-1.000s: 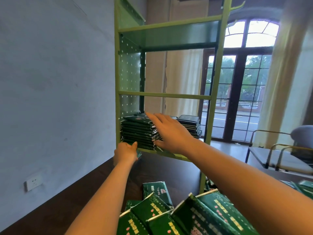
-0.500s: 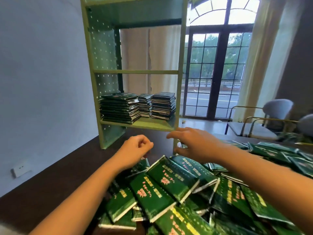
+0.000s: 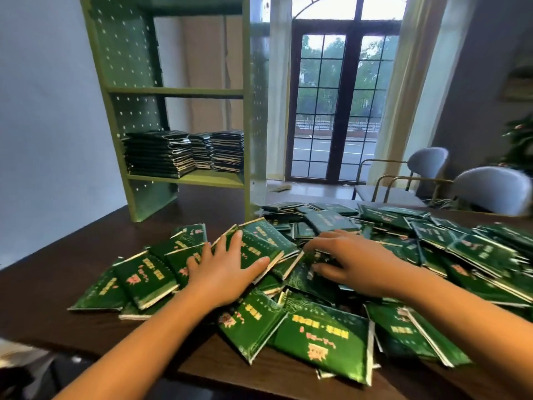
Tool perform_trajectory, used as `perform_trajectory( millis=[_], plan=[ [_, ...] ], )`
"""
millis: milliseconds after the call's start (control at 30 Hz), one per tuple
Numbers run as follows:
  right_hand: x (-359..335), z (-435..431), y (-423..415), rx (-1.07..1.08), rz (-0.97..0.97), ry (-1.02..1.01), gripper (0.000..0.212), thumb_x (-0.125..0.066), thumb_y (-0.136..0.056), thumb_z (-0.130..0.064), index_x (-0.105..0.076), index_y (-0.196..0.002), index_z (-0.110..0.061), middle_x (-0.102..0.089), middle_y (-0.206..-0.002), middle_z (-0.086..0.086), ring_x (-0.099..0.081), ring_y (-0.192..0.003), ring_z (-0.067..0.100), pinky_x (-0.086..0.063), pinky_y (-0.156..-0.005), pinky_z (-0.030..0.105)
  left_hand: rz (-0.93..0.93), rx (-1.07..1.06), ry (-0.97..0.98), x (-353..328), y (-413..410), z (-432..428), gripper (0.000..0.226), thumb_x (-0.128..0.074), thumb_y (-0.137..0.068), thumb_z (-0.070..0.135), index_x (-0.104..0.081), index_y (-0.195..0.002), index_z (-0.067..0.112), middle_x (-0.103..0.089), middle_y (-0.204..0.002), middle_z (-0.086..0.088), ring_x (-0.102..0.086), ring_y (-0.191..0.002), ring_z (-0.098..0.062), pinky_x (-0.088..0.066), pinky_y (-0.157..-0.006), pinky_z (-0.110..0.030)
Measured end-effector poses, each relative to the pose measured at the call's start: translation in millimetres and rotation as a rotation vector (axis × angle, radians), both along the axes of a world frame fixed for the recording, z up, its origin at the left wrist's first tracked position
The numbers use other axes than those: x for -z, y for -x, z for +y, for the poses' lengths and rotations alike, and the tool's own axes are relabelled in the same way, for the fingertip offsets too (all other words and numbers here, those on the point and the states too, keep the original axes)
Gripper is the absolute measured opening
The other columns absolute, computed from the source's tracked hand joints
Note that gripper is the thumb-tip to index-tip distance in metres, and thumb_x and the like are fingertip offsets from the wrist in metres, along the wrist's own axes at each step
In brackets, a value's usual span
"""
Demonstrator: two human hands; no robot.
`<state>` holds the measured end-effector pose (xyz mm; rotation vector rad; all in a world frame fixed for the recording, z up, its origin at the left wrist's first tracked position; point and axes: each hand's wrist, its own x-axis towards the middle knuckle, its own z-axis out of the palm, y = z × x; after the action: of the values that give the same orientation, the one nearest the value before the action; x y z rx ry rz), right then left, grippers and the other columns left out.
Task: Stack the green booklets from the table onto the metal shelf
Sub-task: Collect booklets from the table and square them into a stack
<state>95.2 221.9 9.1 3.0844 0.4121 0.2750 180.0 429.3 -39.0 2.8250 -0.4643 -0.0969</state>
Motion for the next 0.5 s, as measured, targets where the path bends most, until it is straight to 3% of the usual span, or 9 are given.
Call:
perform_trajectory(
  millis=[133,233,367,500],
  plan=[
    [11.5,-10.6,28.2,0.013,0.057,0.011,0.044,-0.048,-0.093,-0.049,-0.046,-0.134,-0.033,-0.050,-0.130,-0.010,-0.040,-0.125,0.015,-0.040,-0.101,0.035,-0.098,-0.011,0.069,6.0,13.9,-13.7,0.080,-0.024,-0.088,0.072,-0.012,-0.152,0.025,-0.015,-0.160,-0.001,-0.016,-0.146,-0.027,-0.012,-0.114,-0.057],
    [16.9,-13.1,44.7,0.008,0.078,0.003,0.055,-0.049,-0.088,-0.058,-0.045,-0.135,-0.030,-0.051,-0.127,-0.009,-0.044,-0.119,0.014,-0.040,-0.099,0.033,-0.160,-0.032,0.116,8.0,23.9,-26.4,0.076,-0.034,-0.089,0.068,-0.020,-0.148,0.021,-0.026,-0.155,-0.005,-0.027,-0.140,-0.030,-0.023,-0.113,-0.053],
    [26.8,-9.8,57.3,0.022,0.141,0.001,0.072,-0.055,-0.078,-0.068,-0.039,-0.136,-0.028,-0.052,-0.127,-0.006,-0.045,-0.116,0.015,-0.042,-0.095,0.034,-0.196,-0.040,0.150,15.2,37.2,-35.7,0.077,-0.044,-0.087,0.066,-0.018,-0.145,0.021,-0.025,-0.153,-0.003,-0.033,-0.137,-0.035,-0.025,-0.111,-0.054],
    [37.2,-6.9,65.1,0.029,0.182,-0.047,0.080,-0.064,-0.077,-0.060,-0.030,-0.141,-0.027,-0.048,-0.136,-0.002,-0.044,-0.123,0.019,-0.038,-0.100,0.034,-0.260,0.012,0.255,18.2,50.2,-41.3,0.080,-0.060,-0.085,0.052,-0.016,-0.144,0.021,-0.026,-0.151,-0.001,-0.044,-0.130,-0.030,-0.031,-0.108,-0.050]
  ],
)
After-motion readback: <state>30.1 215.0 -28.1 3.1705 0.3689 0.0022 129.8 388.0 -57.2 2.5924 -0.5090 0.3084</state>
